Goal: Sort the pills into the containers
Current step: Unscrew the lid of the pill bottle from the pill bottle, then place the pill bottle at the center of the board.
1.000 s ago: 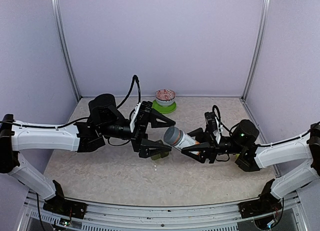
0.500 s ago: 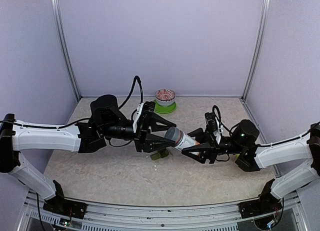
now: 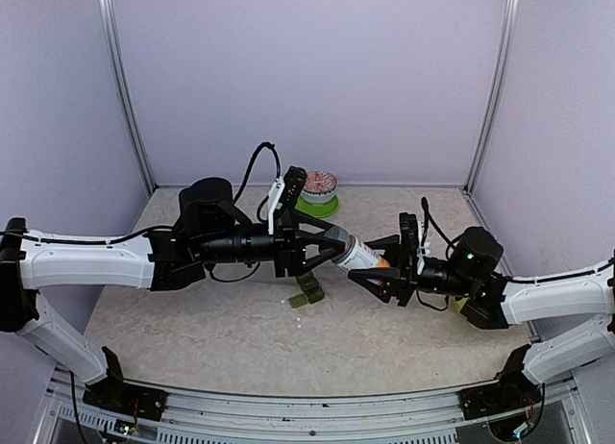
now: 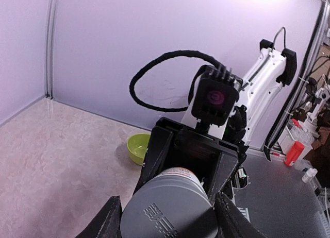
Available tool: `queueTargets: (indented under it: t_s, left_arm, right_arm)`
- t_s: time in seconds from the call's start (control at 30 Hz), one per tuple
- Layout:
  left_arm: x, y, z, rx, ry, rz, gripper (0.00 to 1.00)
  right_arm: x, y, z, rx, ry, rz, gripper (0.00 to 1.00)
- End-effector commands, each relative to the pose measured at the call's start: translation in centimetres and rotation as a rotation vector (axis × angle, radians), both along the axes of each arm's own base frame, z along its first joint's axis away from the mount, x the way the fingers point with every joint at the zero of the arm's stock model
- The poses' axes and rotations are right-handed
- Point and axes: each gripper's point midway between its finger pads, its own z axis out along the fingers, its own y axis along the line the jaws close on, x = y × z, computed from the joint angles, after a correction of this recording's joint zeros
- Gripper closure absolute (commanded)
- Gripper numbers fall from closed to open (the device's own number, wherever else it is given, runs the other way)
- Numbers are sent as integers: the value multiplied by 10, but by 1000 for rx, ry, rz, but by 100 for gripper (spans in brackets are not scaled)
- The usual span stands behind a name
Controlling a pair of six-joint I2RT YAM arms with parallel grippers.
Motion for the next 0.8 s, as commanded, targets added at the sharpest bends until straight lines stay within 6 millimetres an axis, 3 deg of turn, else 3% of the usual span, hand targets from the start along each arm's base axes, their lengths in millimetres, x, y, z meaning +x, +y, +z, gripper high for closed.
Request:
queueTargets:
  t_s: [0.0,0.23,0.33,0.5,0.77]
  left_arm:
    - [31,14,31,-85,163,140,56]
    - [40,28,42,-122,235,176,55]
    - [46,33,38,-103,228,218,55]
    - [66,51,4,-10,237,346,55]
    - [96,92,-77,176,282,552,55]
  right_arm:
    - [9,-8,13,-1,-117,-93,75]
    - [12,-12,7,-16,-128,-125,75]
    - [11,-13,7,-17,-127,-129,75]
    - [11,-16,7,-15,-117,-139,75]
    - [10,-17,4,-11,-99,-133,75]
